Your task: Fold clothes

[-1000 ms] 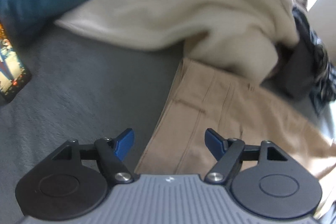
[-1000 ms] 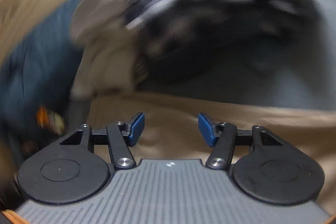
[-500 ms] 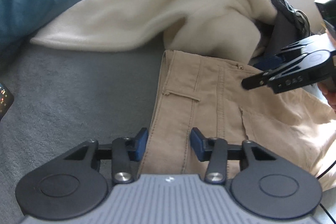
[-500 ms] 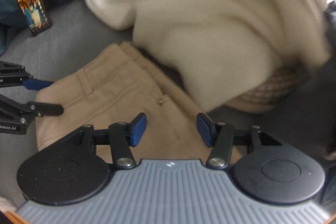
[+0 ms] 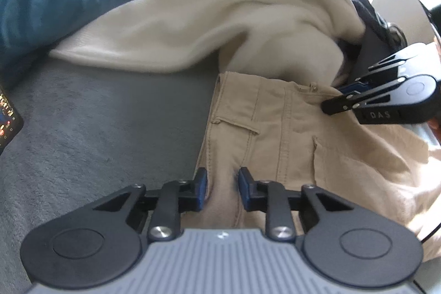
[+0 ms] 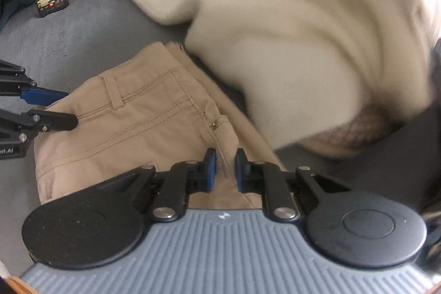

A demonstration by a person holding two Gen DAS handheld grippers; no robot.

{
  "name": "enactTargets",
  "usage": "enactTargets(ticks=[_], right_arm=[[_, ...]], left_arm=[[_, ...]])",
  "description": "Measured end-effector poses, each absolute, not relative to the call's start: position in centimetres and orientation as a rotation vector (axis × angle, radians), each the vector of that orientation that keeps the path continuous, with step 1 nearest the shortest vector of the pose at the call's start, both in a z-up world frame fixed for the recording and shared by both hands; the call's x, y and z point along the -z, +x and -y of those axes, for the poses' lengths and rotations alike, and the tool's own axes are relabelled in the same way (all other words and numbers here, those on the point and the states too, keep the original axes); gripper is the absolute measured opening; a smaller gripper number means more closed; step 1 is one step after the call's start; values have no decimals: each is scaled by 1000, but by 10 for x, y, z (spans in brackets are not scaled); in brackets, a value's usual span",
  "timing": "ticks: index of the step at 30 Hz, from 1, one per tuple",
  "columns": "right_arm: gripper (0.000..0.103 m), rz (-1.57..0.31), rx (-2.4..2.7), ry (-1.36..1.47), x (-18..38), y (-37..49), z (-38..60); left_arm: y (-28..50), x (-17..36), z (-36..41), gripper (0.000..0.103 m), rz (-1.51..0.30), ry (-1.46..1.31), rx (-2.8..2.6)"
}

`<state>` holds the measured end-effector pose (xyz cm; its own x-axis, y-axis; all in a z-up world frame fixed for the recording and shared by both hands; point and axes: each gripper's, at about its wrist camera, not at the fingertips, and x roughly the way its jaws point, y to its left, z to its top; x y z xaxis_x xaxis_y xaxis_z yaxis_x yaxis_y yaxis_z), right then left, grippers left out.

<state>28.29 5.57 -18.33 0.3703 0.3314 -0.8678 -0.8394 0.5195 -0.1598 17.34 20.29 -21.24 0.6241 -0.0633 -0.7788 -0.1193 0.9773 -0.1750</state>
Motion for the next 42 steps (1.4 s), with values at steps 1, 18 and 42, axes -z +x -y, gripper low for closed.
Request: enactTargets(ticks=[1, 18, 42], right_arm=[[12, -877, -825, -678, 180, 282, -58], [13, -907, -732, -643, 199, 293, -61], [61, -1092, 338, -149, 2, 72, 249]], left_arm=[[175, 212, -205, 23, -897, -226, -33], [196, 228, -217, 41, -945, -226, -1], [174, 141, -275, 72, -1155, -143, -56]])
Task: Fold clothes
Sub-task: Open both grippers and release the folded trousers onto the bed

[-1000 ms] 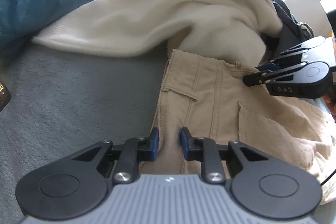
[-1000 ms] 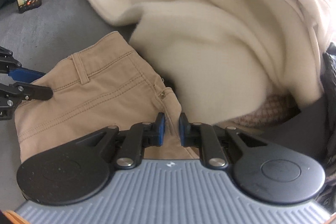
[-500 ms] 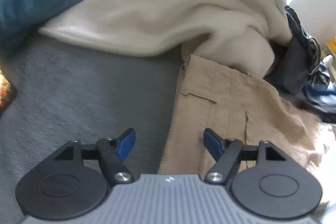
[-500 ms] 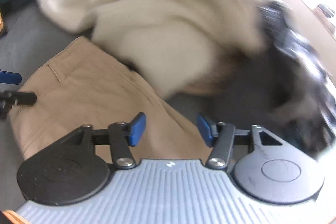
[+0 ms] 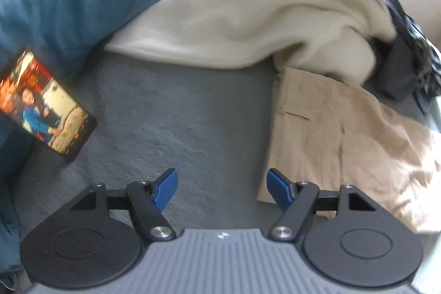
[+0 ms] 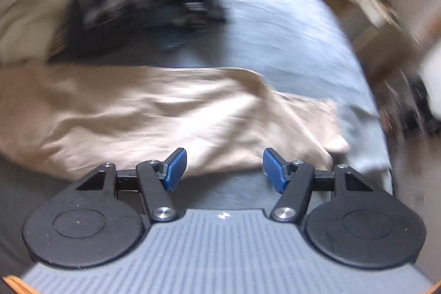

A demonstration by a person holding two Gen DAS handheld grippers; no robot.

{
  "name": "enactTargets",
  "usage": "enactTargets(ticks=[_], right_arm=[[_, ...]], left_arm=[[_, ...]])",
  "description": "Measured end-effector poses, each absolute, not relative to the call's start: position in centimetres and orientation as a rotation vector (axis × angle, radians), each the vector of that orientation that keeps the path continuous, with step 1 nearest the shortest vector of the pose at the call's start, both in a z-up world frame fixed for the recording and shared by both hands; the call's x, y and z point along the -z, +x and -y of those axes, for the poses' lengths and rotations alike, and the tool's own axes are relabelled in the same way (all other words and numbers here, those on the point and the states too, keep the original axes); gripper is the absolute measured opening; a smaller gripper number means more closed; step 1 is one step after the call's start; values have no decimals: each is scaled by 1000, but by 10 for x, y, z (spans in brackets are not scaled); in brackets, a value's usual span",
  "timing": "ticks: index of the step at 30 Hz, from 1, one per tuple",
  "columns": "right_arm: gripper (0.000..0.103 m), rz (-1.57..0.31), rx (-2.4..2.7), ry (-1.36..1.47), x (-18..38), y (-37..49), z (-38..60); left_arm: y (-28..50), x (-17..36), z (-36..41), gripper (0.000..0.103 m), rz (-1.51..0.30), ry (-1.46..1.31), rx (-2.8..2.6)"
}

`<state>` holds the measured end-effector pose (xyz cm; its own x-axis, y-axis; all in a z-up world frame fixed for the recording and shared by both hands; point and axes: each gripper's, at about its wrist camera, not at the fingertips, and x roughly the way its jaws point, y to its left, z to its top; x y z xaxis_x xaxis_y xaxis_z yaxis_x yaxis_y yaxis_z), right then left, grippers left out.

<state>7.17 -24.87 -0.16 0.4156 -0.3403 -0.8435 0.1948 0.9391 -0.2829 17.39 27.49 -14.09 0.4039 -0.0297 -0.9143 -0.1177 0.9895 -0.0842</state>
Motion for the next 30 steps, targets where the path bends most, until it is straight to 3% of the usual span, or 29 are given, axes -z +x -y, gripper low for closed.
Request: enactTargets(ticks=[7, 11, 16, 30], right_arm=[[57, -1067, 447, -57, -3, 10, 313], [48, -1054, 379, -42, 8, 16, 334], [46, -1048, 231, -84, 34, 41, 350], [40, -1067, -159, -590, 227, 71, 416]], left_arm=[[177, 100, -220, 72, -1086, -52, 4], [166, 74, -188, 72, -1060, -57, 0], [143, 61, -139, 72, -991, -18, 25], [131, 162, 64, 70, -995, 92, 124]])
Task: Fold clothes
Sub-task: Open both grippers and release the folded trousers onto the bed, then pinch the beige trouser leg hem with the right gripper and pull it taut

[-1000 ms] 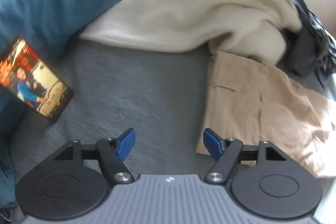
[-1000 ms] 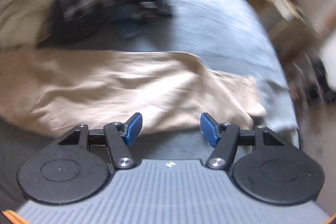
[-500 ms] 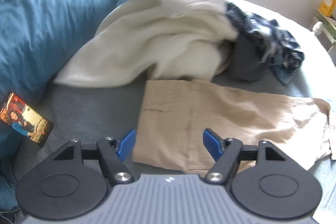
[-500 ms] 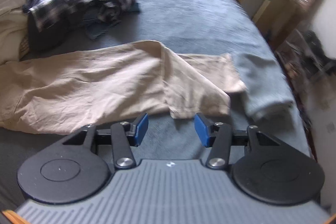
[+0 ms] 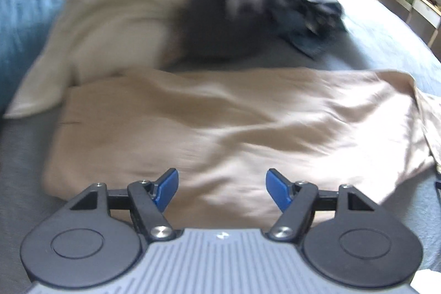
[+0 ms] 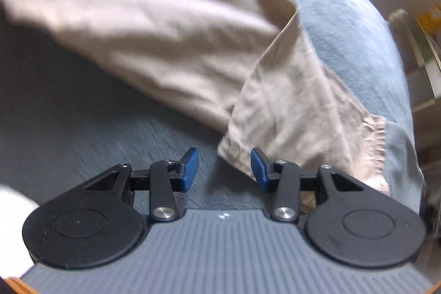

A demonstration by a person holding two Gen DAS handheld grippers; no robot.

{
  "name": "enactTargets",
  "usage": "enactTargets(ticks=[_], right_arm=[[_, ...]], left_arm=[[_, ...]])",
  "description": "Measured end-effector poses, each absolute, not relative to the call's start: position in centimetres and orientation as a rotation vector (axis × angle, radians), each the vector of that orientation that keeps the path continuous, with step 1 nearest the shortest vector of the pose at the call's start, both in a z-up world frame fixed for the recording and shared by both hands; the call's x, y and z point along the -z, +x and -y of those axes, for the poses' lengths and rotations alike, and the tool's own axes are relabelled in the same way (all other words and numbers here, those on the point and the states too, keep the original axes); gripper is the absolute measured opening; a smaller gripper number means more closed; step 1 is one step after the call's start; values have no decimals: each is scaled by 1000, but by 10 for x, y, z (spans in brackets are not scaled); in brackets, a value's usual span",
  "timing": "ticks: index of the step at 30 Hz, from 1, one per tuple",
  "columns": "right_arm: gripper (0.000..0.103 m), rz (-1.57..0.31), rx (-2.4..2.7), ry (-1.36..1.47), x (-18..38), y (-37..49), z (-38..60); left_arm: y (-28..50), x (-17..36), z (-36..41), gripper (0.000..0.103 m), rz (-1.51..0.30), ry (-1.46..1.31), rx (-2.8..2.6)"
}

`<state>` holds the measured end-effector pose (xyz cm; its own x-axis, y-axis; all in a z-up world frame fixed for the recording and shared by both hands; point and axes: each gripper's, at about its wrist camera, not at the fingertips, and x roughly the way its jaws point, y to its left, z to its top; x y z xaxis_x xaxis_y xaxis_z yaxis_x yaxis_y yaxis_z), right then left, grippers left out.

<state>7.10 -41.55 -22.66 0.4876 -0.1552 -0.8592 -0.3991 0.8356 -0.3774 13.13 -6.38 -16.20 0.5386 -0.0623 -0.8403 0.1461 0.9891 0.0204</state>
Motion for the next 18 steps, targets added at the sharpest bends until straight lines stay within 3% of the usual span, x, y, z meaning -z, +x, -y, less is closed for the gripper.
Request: enactTargets(ticks=[4, 6, 7, 8, 18], right_arm=[[40, -1007, -180, -567, 235, 74, 436], [27, -989, -190, -552, 233, 76, 442], [15, -989, -194, -537, 231, 77, 445], [12, -984, -199, -511, 226, 77, 449], [10, -876, -167, 77, 126, 95, 549]], left_arm=[[131, 159, 125, 71, -991, 139, 253], [130, 156, 158, 71, -980, 195, 337], [129, 155, 174, 71, -972, 228, 380], [127, 155, 189, 71, -965, 256, 425], [105, 183, 315, 71, -920, 461, 758]])
